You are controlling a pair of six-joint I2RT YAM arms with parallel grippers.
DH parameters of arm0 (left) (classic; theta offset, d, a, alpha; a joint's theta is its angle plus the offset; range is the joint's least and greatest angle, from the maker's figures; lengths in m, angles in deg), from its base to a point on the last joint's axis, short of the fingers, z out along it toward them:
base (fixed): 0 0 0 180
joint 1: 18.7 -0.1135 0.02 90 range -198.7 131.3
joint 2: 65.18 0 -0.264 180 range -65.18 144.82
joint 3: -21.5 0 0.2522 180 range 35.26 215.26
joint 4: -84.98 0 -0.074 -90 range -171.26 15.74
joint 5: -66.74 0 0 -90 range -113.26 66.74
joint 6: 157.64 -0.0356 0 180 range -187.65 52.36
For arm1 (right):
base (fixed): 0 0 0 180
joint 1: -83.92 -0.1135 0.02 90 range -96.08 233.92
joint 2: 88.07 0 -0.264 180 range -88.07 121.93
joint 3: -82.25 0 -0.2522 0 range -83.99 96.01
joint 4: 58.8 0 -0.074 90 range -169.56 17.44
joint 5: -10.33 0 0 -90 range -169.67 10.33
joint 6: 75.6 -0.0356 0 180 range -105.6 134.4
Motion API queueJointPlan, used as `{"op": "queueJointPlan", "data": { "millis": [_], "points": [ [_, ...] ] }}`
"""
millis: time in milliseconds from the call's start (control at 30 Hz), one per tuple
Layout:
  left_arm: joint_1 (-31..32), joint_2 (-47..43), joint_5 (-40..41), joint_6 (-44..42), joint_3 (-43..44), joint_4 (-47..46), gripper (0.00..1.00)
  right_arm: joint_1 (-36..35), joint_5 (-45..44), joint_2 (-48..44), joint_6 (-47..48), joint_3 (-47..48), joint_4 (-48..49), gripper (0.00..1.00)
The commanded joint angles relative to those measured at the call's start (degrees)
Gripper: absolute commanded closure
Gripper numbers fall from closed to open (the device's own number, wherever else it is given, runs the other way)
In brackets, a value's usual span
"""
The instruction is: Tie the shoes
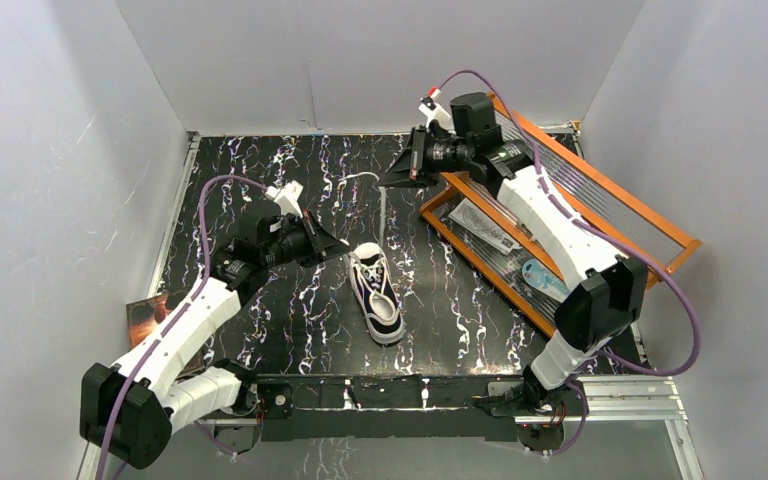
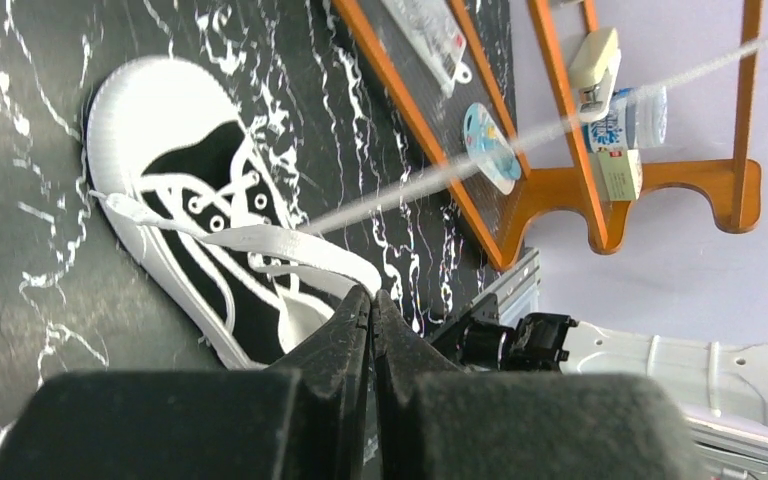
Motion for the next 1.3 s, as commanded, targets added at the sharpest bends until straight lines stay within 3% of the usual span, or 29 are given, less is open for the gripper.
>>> {"op": "queueJointPlan", "data": {
  "millis": [0, 200, 400, 667, 1267],
  "points": [
    [0.25, 0.90, 0.52, -2.99, -0.44, -9.93, 1.00, 2.02, 3.91, -3.76, -2.52, -2.37, 1.48, 1.00],
    [0.18, 5.02, -1.69, -5.63, 2.48, -6.57, 1.00, 3.23, 6.47, -3.09, -4.61, -2.73, 4.83, 1.00],
    [0.18, 7.23, -7.15, -4.15, -4.43, -25.47, 1.00, 3.30, 10.27, -3.53, -10.91, -7.36, 12.22, 1.00],
    [0.23, 12.27, -16.14, -4.98, -10.85, -47.37, 1.00, 3.29, 11.34, -2.33, -12.88, -5.14, 12.11, 1.00],
    [0.26, 14.67, -17.47, -11.29, -8.14, -50.36, 1.00, 3.21, 13.40, -3.15, -15.96, -5.63, 13.66, 1.00]
  ]
}}
